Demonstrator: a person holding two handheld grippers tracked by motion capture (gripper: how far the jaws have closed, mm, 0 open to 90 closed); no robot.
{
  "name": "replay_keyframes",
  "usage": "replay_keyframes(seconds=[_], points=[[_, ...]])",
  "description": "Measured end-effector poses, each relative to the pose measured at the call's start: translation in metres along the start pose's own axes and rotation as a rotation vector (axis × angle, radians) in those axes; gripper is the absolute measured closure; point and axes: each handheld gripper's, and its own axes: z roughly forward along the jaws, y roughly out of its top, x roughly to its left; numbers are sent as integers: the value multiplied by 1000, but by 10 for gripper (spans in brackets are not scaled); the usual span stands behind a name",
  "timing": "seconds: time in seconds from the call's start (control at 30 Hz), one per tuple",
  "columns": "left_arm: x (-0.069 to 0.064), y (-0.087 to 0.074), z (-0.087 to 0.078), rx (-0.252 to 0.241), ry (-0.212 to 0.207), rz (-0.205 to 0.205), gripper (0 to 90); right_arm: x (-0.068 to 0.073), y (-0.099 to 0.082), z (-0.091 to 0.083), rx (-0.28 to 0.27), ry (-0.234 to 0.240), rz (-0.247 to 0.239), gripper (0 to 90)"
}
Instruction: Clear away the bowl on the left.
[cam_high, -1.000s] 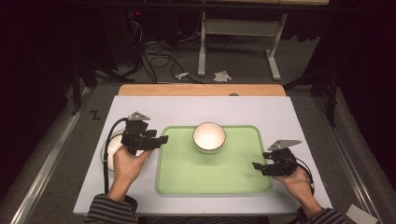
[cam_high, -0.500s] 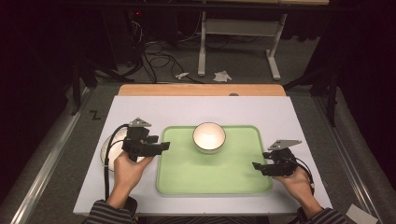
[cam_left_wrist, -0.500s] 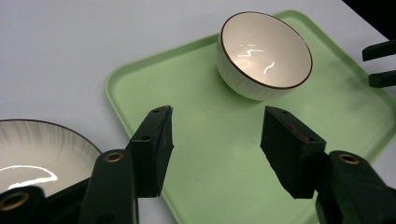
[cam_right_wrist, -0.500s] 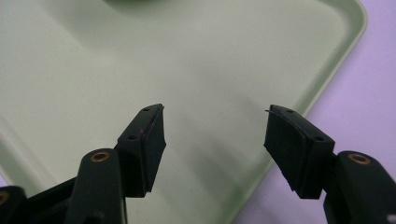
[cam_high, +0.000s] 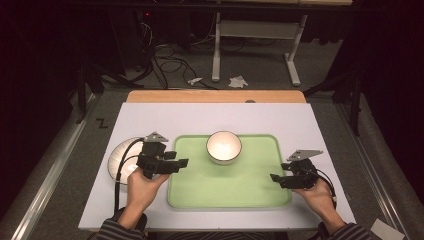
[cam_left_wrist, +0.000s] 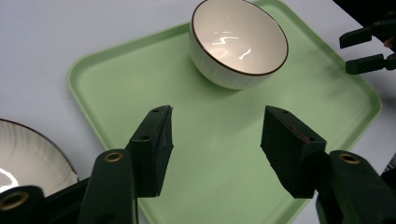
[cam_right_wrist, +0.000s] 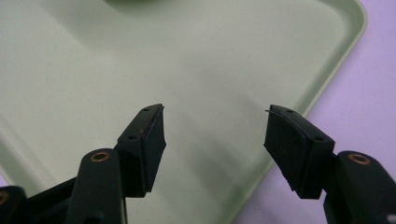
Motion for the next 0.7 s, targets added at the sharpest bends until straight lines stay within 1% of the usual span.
replay_keyframes(seconds=[0.07,0.17,0.2,0.23,0.27,0.33,0.43,0.5,0.53,0.57,0.6,0.67,0.7], points=[[-1,-2,2,11,1,7,434,0,0,0,0,0,0,394],[-2,-4,2,14,-4,0,432,0,0,-1,-1,1,3,393],[-2,-4,2,15,-3,6,432,0,0,-1,-5,1,4,393],[-3,-5,2,11,-7,-2,432,0,0,-1,-2,-2,1,393],[-3,-5,2,15,-8,3,432,0,0,-1,-3,-2,3,393],[-4,-7,4,10,-12,-4,432,0,0,-1,-2,-2,-3,393],[-5,-9,6,25,-16,2,431,0,0,0,-4,-1,-7,393],[-6,-11,9,29,-16,-1,431,0,0,0,-1,-1,-1,393],[-6,-12,9,33,-16,6,431,0,0,0,1,-2,0,393],[-7,-13,10,34,-15,3,431,0,0,0,-2,-1,-1,393],[-6,-14,11,42,-13,17,431,1,0,0,-2,0,-2,393],[-7,-16,13,45,-9,14,431,1,0,0,-1,0,0,393],[-7,-17,14,48,-6,23,431,1,0,0,-3,0,-3,393]])
